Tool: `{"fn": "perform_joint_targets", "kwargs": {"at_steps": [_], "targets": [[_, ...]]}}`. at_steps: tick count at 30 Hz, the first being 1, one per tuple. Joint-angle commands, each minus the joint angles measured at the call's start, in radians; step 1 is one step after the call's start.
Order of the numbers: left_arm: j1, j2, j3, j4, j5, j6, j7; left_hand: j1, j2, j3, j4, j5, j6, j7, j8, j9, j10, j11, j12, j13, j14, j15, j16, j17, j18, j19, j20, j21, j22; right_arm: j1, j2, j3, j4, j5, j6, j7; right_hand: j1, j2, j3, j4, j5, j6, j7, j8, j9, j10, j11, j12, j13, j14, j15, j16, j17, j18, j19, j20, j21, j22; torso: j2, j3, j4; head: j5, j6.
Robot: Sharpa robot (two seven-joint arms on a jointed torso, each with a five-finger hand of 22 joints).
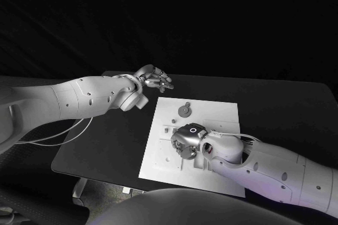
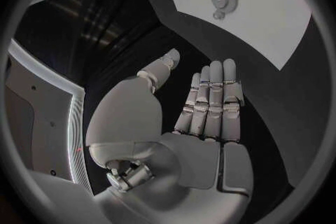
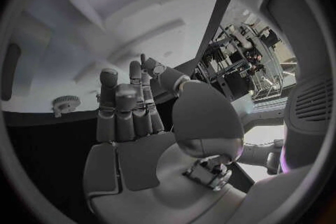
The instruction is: Assemble the parts on the task board
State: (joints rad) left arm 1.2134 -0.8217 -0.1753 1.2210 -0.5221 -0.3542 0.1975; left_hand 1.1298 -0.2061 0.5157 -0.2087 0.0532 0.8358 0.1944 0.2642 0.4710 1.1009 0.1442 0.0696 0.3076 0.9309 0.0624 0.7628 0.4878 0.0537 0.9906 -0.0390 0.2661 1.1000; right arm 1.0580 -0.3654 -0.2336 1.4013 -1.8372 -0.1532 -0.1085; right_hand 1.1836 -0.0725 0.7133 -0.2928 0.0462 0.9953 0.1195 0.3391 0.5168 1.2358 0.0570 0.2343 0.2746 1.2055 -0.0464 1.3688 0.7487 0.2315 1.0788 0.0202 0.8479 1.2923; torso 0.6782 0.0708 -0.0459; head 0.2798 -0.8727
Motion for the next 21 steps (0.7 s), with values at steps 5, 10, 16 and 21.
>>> {"fn": "perform_joint_targets", "kwargs": {"at_steps": [5, 10, 16, 21], "targets": [[0.002, 0.001, 0.001, 0.003, 0.006, 0.002, 0.005, 0.002, 0.004, -0.003, 0.003, 0.001, -0.008, 0.000, 0.000, -0.001, -0.007, 0.003, 0.001, -0.002, 0.005, -0.001, -0.007, 0.002, 0.019, 0.006, 0.002, -0.005, 0.001, -0.002, 0.003, -0.003, -0.008, -0.021, 0.030, 0.006, -0.002, 0.008, 0.005, 0.002, 0.003, 0.007, 0.003, 0.002, 0.001, 0.007, 0.000, -0.006, 0.002, 0.000, -0.006, -0.006, 0.002, 0.030, 0.003, -0.007, -0.002, 0.001, 0.000, -0.0005, -0.0001, 0.001, 0.000], [0.002, 0.001, 0.001, 0.003, 0.006, 0.002, 0.005, 0.002, 0.004, -0.003, 0.003, 0.001, -0.008, 0.000, 0.000, -0.001, -0.007, 0.003, 0.001, -0.002, 0.005, -0.001, -0.007, 0.003, 0.019, 0.006, 0.002, -0.006, 0.002, -0.002, 0.009, -0.006, -0.016, -0.025, 0.038, 0.005, -0.003, 0.008, 0.005, 0.002, 0.003, 0.007, 0.003, 0.002, 0.001, 0.007, 0.000, -0.007, 0.002, 0.000, -0.006, -0.006, 0.002, 0.030, 0.003, -0.007, -0.002, 0.002, 0.000, 0.0000, 0.0005, 0.002, 0.000], [0.002, 0.002, 0.001, 0.004, 0.006, 0.002, 0.005, 0.002, 0.004, -0.003, 0.003, 0.001, -0.009, 0.000, 0.001, -0.001, -0.007, 0.003, 0.001, -0.002, 0.005, -0.001, -0.008, 0.003, 0.019, 0.006, 0.002, -0.006, 0.002, -0.002, 0.014, -0.012, -0.020, -0.025, 0.046, 0.007, -0.003, 0.007, 0.005, 0.002, 0.003, 0.006, 0.003, 0.001, 0.001, 0.006, 0.000, -0.008, 0.001, -0.001, -0.006, -0.007, 0.002, 0.030, 0.002, -0.007, -0.003, 0.002, 0.000, -0.0009, 0.0005, 0.005, 0.000], [0.002, 0.002, 0.001, 0.003, 0.006, 0.001, 0.005, 0.002, 0.004, -0.003, 0.003, 0.001, -0.009, 0.000, 0.001, -0.001, -0.007, 0.003, 0.001, -0.002, 0.005, -0.001, -0.008, 0.004, 0.019, 0.006, 0.002, -0.006, 0.002, -0.003, 0.016, -0.012, -0.019, -0.025, 0.047, 0.010, -0.003, 0.007, 0.005, 0.002, 0.003, 0.006, 0.004, 0.001, 0.001, 0.006, 0.001, -0.009, 0.001, -0.001, -0.005, -0.007, 0.002, 0.030, 0.002, -0.007, -0.003, 0.002, 0.000, -0.0007, 0.0004, 0.006, 0.000]]}}
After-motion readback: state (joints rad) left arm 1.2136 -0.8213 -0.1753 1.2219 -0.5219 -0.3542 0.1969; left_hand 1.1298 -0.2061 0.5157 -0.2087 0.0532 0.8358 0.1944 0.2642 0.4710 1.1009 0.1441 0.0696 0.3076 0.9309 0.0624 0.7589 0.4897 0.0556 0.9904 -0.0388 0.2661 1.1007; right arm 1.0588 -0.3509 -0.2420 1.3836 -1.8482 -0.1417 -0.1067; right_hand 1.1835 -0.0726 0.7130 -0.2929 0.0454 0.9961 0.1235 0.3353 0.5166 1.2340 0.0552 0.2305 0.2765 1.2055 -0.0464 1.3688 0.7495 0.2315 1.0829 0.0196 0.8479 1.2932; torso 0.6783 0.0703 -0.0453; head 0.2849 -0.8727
